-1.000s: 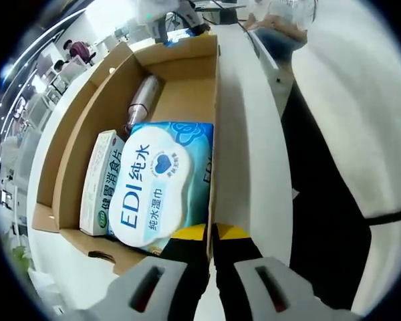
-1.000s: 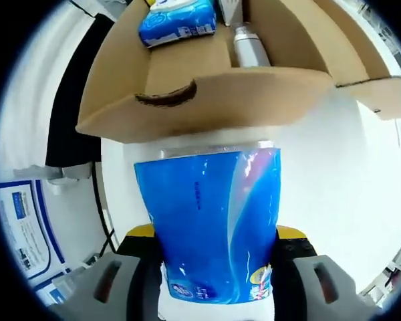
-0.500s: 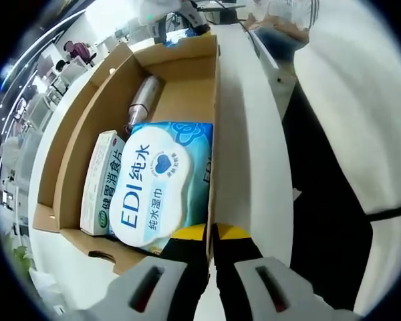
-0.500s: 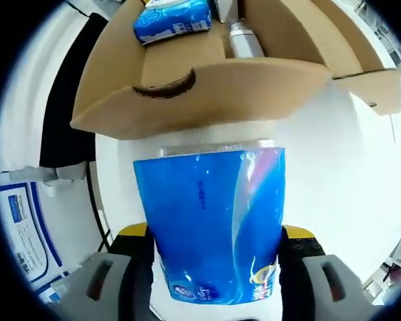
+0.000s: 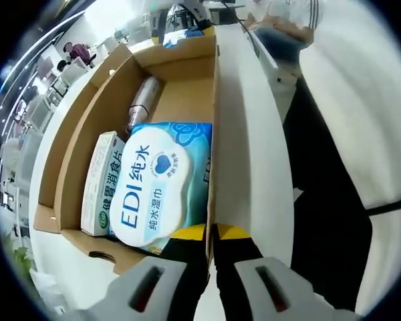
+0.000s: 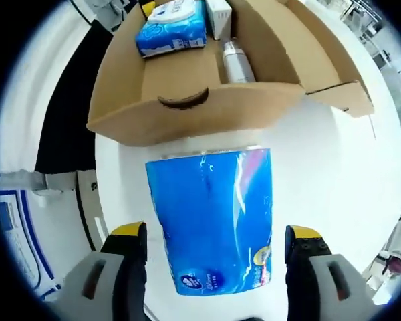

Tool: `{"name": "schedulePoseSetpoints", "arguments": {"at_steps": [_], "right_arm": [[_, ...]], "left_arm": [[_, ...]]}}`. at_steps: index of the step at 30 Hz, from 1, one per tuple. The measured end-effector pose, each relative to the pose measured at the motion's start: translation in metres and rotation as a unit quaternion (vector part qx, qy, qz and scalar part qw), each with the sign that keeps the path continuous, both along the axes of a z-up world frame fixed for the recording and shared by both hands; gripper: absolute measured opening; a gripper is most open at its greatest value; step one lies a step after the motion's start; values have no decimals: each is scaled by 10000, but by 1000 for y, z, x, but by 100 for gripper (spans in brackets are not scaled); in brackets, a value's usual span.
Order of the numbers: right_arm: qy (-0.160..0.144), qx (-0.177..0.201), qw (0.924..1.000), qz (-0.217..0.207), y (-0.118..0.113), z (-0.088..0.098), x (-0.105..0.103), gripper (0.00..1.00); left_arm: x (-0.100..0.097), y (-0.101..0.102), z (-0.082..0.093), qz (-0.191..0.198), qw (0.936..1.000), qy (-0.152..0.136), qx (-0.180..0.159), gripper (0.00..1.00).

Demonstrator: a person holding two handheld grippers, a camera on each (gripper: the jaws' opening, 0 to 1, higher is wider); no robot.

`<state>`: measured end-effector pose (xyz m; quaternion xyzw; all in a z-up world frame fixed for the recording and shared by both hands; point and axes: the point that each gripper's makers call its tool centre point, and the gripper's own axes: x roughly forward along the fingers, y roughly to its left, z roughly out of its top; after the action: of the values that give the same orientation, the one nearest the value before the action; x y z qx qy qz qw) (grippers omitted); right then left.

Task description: Operate the shoe box by opening the lid, removing the specified soft item, and placing it in the target area until the item is outside and the box remains undamaged.

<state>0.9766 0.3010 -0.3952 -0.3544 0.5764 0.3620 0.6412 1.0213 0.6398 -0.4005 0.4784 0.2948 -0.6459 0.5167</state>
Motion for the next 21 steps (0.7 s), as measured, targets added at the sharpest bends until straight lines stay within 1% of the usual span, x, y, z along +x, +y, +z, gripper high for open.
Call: {"name": "schedulePoseSetpoints", "arguments": {"at_steps": [2, 3, 5, 7, 8, 9, 10, 12, 14, 15, 18, 21], "right_arm": [[-140, 113, 9998, -111, 5, 7, 2, 86], [-328, 169, 9992, -164, 8, 11, 6, 87], [-528, 188, 9978, -359, 9, 19, 10, 87], [-744, 243, 9956, -516, 10, 26, 14, 90], [-899, 296, 9939, -563, 11, 28, 18, 91], [-1064, 256, 9920, -635, 8, 31, 23, 95], [-1314, 130, 9885, -742, 3, 38, 29, 98], [-1406, 99, 9861, -874, -1, 40, 32, 98], [-1633, 254, 9809, -1025, 1, 46, 38, 99], [-1616, 283, 9806, -1068, 1, 47, 37, 98], [-1699, 352, 9776, -1193, 3, 55, 36, 93], [-1699, 390, 9759, -1315, 0, 54, 33, 85]], "left_arm": [[0, 0, 0, 18, 10000, 9, -2, 3], [0, 0, 0, 24, 10000, 8, -2, 3], [0, 0, 1, 29, 10000, 5, -5, 3], [0, 0, 1, 29, 10000, -6, -14, 3], [0, 0, 0, 30, 10000, -11, -18, 3], [0, 0, 1, 32, 10000, -11, -19, 3], [0, 0, 1, 36, 10000, -9, -21, 3], [1, 0, 1, 40, 10000, -11, -24, 3], [1, 0, 1, 48, 10000, -15, -29, 3], [1, 0, 0, 55, 10000, -19, -32, 3], [1, 0, 0, 68, 10000, -26, -39, 3], [1, 0, 0, 74, 10000, -30, -41, 3]]}}
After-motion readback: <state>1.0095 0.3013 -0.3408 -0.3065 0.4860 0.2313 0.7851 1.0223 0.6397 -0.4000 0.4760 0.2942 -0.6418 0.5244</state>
